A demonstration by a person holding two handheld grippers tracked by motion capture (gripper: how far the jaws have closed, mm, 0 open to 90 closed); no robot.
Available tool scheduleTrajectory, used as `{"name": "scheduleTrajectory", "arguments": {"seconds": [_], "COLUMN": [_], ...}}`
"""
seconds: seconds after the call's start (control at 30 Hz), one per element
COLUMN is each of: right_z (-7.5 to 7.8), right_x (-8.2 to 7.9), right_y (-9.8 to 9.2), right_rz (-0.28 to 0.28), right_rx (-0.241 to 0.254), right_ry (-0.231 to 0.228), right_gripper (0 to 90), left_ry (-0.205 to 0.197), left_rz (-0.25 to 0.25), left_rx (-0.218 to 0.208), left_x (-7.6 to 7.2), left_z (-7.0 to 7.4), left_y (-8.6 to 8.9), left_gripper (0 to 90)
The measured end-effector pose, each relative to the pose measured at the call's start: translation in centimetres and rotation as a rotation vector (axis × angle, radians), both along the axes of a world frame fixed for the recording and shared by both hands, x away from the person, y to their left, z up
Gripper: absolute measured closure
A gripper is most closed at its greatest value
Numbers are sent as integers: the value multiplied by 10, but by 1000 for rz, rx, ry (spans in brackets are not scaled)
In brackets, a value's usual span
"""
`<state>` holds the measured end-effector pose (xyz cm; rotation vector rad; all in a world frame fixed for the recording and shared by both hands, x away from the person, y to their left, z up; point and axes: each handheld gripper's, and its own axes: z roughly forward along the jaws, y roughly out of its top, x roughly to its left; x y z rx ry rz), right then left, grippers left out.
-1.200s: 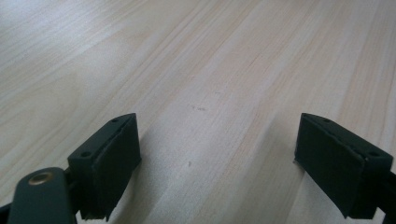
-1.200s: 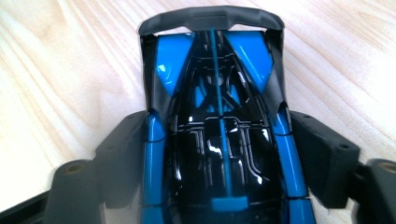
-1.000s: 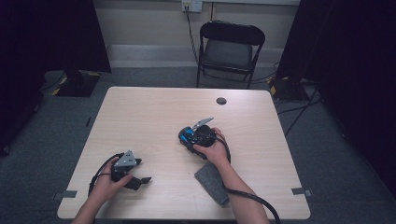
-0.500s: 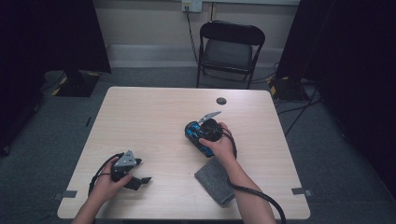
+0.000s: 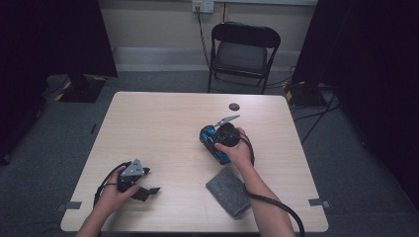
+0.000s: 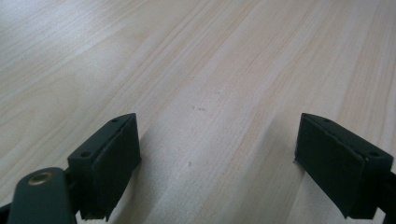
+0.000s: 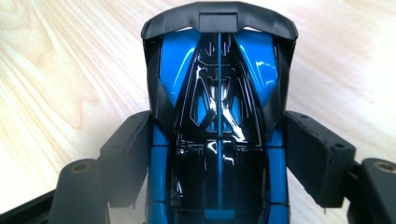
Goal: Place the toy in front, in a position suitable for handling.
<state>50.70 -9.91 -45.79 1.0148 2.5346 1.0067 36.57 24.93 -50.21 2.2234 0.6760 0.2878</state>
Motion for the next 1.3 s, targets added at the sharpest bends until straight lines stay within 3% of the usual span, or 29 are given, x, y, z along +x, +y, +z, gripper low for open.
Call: {"name": "scheduleTrajectory", "arguments": {"seconds": [0.27, 0.57, 0.77, 0.93, 0.97, 1.03, 1.3], "right_z": [4, -13, -16, -18, -17, -17, -18], "right_x": [6, 17, 17, 15, 14, 12, -14], "right_y": [-9, -12, -14, -16, -18, -19, -43], "right_rz": [-30, -17, -5, 14, 11, 17, 31], "right_rx": [-15, -52, -42, -36, -64, -77, -36], "right_ry": [1, 34, 23, 5, -11, -12, -17], "right_gripper": [273, 273, 280, 272, 198, 183, 156], "left_ry": [3, 1, 3, 3, 3, 3, 3], "left_rz": [1, 0, 1, 1, 1, 1, 1], "left_rx": [-3, 0, -2, -3, -3, -2, -2], "left_x": [0, 0, 0, 0, 0, 0, 0], "left_z": [0, 0, 0, 0, 0, 0, 0], "left_y": [0, 0, 0, 0, 0, 0, 0], "left_gripper": [135, 135, 136, 135, 136, 136, 136]}}
